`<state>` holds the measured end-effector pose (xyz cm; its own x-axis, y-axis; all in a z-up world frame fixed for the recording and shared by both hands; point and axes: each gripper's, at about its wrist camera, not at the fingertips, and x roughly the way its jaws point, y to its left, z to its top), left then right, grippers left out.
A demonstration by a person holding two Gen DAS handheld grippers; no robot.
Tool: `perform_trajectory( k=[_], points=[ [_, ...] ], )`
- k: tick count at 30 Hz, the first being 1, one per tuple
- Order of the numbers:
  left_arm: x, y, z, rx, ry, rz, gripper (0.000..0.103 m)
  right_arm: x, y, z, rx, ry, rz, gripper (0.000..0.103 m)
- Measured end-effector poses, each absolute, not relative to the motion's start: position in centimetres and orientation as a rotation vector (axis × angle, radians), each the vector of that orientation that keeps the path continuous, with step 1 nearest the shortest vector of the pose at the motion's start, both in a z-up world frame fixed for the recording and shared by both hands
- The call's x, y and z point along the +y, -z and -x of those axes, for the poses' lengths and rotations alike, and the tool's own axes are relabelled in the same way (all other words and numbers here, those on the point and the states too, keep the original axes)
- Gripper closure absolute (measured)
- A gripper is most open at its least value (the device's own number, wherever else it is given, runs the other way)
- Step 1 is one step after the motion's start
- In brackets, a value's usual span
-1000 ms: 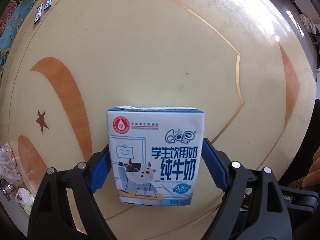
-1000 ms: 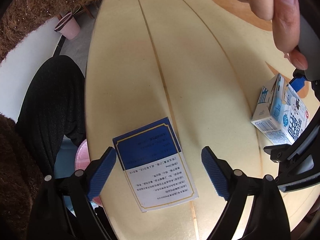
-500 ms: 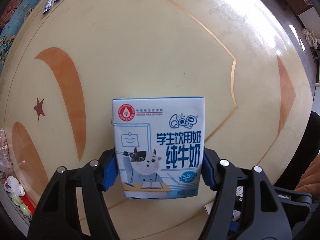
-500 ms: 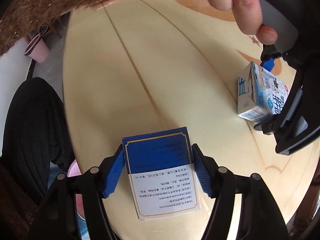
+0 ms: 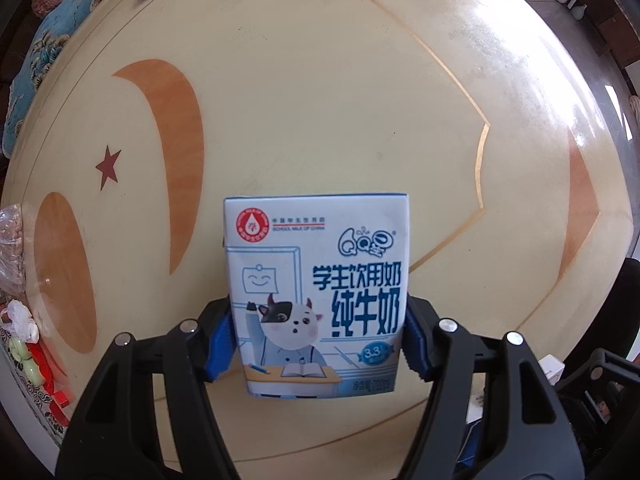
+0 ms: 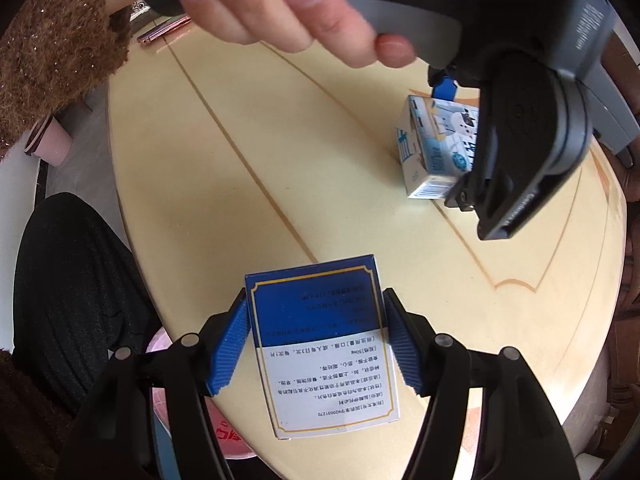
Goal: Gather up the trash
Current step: 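Carry the milk carton and cigarette pack with both tools over the pink bin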
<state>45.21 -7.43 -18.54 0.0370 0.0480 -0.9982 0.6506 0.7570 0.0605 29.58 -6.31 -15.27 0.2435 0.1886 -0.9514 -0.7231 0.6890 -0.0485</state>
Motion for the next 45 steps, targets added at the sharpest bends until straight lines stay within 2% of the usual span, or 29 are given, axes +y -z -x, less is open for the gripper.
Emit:
perform_trajectory(
  k=[11,15,20,26,35,45],
  points=[
    [-5.3,13.5,-40.7,1.406,0.456,-0.55,0.038,-8.7,11.4,-27.4,1.127,-0.561,0.51,0.04],
    [-2.9,12.6,-37.7,1.37,0.401,-0.513,0.038,-9.4,9.0,-25.6,1.084,-0.514,0.484,0.04],
    [-1.0,8.7,-33.8,1.315,0.379,-0.462,0.037,-10.8,6.3,-23.2,1.032,-0.463,0.43,0.04],
    [-0.1,7.4,-27.4,1.24,0.37,-0.438,0.037,-11.6,3.7,-19.9,0.989,-0.444,0.395,0.04],
    [1.3,8.5,-18.2,1.161,0.346,-0.405,0.037,-10.8,3.9,-14.1,0.965,-0.447,0.383,0.04],
    [1.3,11.2,-12.0,1.145,0.36,-0.375,0.037,-10.3,6.2,-9.4,0.981,-0.454,0.359,0.04]
  ],
)
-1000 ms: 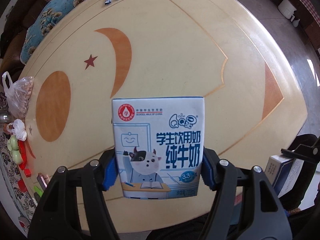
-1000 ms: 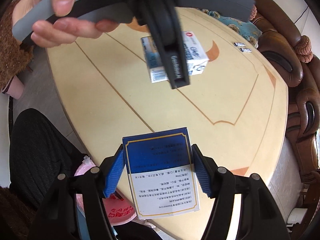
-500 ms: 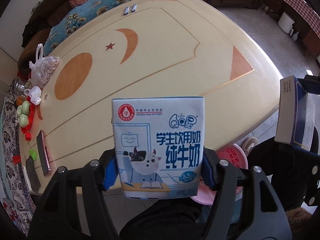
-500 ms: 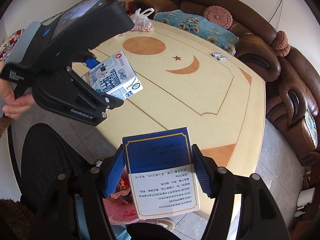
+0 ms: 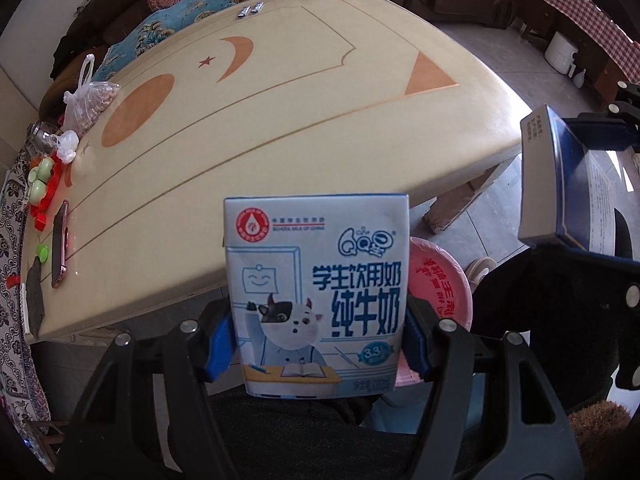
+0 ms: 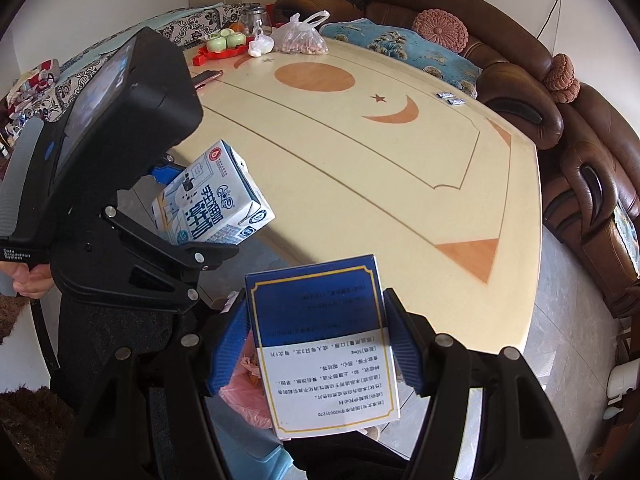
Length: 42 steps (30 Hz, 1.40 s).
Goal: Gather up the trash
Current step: 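Carry the milk carton and cigarette pack with both tools over the pink bin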
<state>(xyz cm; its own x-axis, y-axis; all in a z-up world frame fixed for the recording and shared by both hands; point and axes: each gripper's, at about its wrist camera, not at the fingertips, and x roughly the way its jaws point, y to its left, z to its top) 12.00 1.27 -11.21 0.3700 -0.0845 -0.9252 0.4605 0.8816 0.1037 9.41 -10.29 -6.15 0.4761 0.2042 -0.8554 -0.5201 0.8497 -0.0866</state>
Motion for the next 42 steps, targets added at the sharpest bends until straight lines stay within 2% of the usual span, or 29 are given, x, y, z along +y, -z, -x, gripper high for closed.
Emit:
perform_trajectory(
  k=[10,25,42],
  points=[
    [1.1,13.8,-9.0,1.162,0.392,-0.353,0.037,-10.4,9.2,-6.3,1.003,-0.446,0.326,0.04],
    [-0.3,21.8,-8.1,1.289,0.439,-0.317,0.037,-11.9,15.4,-5.3,1.09,-0.412,0.246,0.04],
    [-1.2,32.0,-10.1,1.515,0.444,-0.184,0.038,-13.4,26.7,-8.9,1.238,-0.354,0.1,0.04]
  ],
)
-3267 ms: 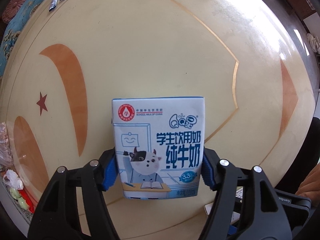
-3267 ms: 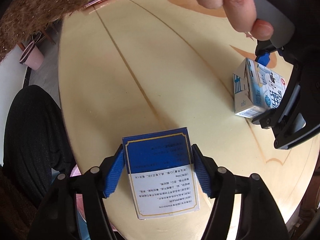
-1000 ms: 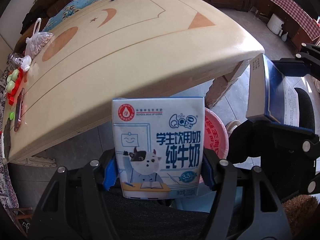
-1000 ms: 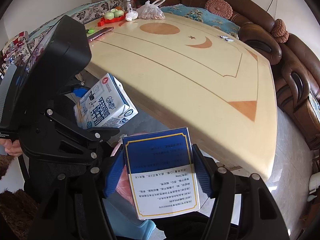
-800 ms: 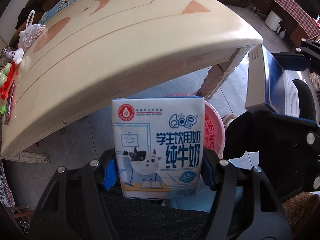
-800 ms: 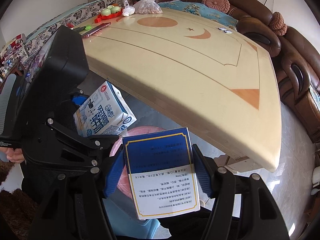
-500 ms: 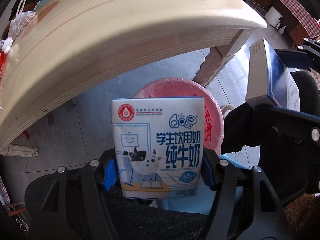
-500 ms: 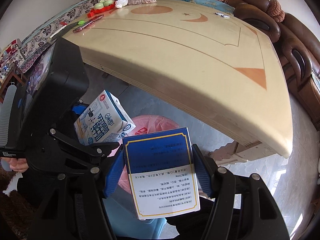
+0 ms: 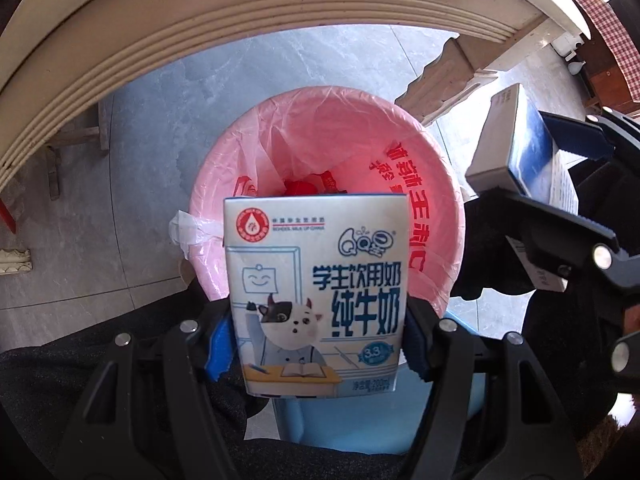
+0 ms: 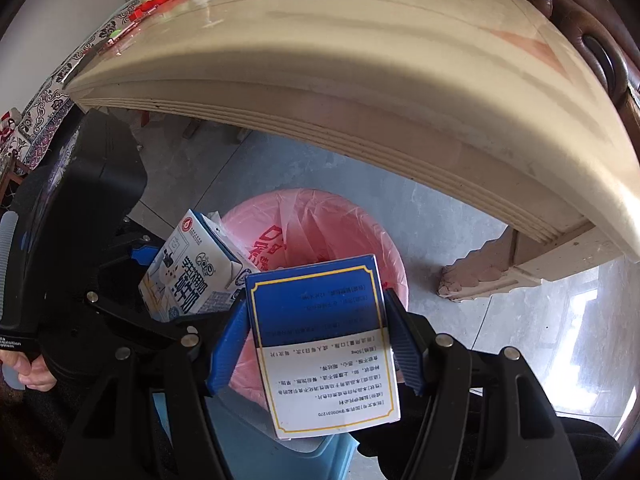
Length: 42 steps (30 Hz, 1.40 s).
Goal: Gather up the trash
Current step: 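Carry the milk carton and cigarette pack with both tools over the pink bin, then open both tools to drop the carton and pack into the pink bin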
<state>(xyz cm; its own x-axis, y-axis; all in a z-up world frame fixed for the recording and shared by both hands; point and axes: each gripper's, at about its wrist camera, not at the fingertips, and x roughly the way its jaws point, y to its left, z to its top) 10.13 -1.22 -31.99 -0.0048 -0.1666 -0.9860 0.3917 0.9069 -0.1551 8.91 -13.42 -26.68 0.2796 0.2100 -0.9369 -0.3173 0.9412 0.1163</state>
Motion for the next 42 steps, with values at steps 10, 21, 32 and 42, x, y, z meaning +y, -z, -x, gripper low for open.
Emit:
perform_trajectory(
  k=[10,21,32,42],
  points=[
    [-1.1,36.4,-11.6,1.627,0.375,-0.169,0.038,-13.1,32.4,-11.0,1.327,-0.325,0.045,0.04],
    [-1.0,40.1,-12.4,1.715,0.335,-0.15,0.037,-14.3,36.5,-12.5,1.423,-0.306,-0.03,0.039],
    [-1.2,41.2,-12.8,1.738,0.317,-0.16,0.037,-14.1,38.5,-12.7,1.464,-0.308,-0.039,0.039],
    [-1.3,41.7,-12.8,1.746,0.302,-0.178,0.037,-14.1,38.6,-12.6,1.471,-0.308,-0.04,0.039]
  ],
)
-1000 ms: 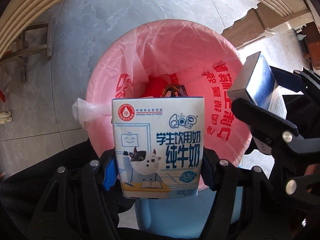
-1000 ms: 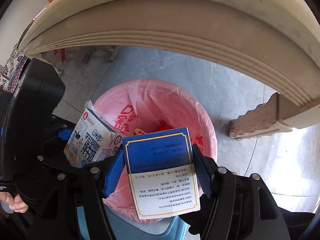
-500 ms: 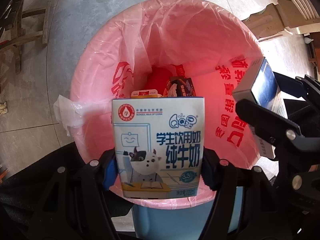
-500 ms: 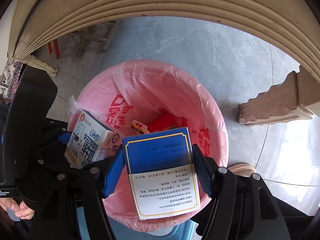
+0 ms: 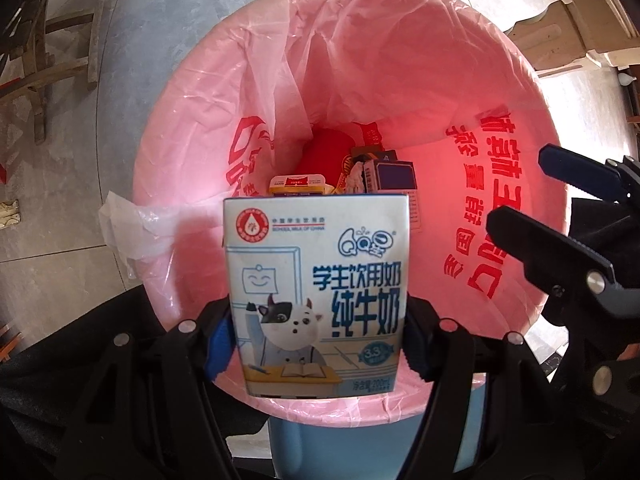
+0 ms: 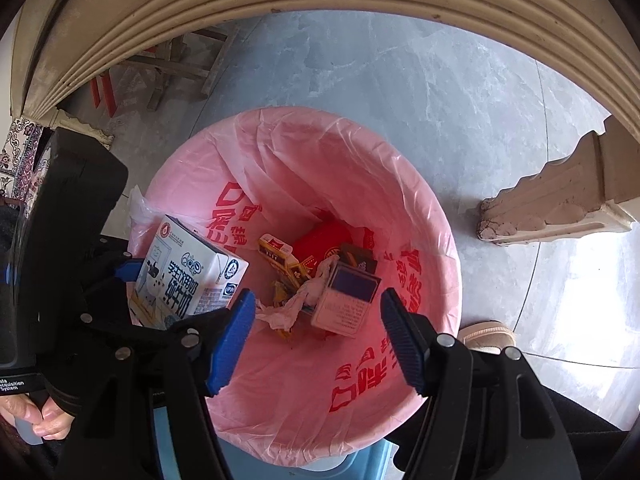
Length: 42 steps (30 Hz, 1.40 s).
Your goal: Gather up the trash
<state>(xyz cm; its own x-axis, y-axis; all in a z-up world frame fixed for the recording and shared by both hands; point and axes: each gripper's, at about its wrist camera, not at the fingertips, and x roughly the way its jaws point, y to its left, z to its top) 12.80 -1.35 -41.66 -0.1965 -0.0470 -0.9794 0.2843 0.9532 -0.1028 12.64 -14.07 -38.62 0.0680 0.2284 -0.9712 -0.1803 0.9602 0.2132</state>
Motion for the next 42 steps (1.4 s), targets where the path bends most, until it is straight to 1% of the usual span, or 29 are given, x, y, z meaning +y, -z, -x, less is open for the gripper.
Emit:
perform_trajectory(
  k=[1,3,6,9,11,13,35,42],
  points=[
    [-1.4,41.6,-12.8,1.742,0.303,-0.183,0.037,-14.1,38.7,-12.7,1.473,-0.304,-0.039,0.038],
    [-1.5,41.6,-12.7,1.742,0.311,-0.189,0.037,-14.2,38.6,-12.7,1.472,-0.292,-0.038,0.031],
    [-1.7,41.6,-12.7,1.748,0.305,-0.202,0.037,-14.5,38.5,-12.8,1.463,-0.279,-0.04,0.029],
    [-1.8,41.8,-12.8,1.764,0.301,-0.199,0.028,-14.9,38.6,-13.0,1.464,-0.266,-0.056,0.027],
    [-1.7,41.6,-12.9,1.754,0.289,-0.208,0.026,-15.0,38.5,-13.0,1.464,-0.261,-0.061,0.026],
    [-1.5,41.3,-13.1,1.743,0.28,-0.188,0.021,-15.2,38.5,-13.1,1.465,-0.255,-0.067,0.026],
    [-2.0,40.2,-12.9,1.697,0.263,-0.212,0.021,-16.4,38.2,-12.4,1.46,-0.189,-0.072,0.026],
    [-1.8,38.7,-12.7,1.651,0.219,-0.193,0.021,-17.3,36.2,-11.3,1.408,-0.095,-0.049,0.025]
  ],
)
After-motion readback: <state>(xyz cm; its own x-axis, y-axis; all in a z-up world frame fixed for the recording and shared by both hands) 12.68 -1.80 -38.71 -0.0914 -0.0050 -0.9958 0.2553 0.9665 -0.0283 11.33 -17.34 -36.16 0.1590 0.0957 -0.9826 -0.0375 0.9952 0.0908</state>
